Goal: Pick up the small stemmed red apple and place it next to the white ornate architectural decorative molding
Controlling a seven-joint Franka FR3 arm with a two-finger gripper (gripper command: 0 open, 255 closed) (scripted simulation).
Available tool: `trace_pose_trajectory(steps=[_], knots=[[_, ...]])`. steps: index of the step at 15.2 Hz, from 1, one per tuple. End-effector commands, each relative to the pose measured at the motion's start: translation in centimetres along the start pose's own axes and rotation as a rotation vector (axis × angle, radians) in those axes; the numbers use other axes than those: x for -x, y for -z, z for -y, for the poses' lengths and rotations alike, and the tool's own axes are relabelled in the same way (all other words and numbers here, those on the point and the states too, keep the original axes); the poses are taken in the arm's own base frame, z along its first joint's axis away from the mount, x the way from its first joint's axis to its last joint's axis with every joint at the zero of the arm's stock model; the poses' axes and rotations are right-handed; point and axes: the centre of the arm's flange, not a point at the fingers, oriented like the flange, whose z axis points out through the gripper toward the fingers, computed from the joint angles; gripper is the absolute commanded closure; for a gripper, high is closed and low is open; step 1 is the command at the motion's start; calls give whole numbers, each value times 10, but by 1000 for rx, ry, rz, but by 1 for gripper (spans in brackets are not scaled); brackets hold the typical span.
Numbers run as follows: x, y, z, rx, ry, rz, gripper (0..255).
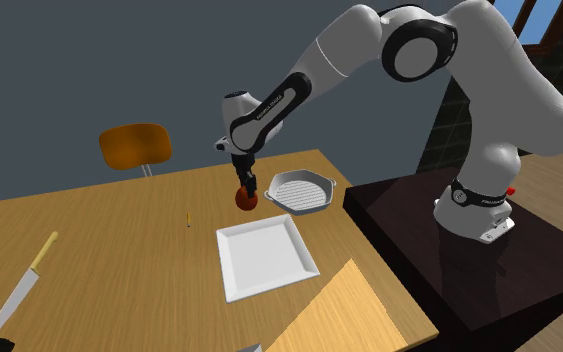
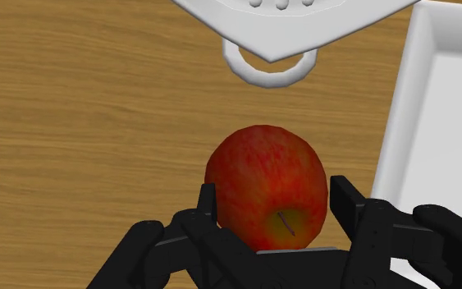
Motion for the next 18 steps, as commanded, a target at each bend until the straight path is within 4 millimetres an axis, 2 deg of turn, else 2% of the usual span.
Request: trace_pose_trajectory(steps=[1, 8, 18], knots=[[0, -1, 0, 0, 0, 1, 255], [0, -1, 0, 0, 0, 1, 255], [1, 52, 2, 0, 0, 1, 255]])
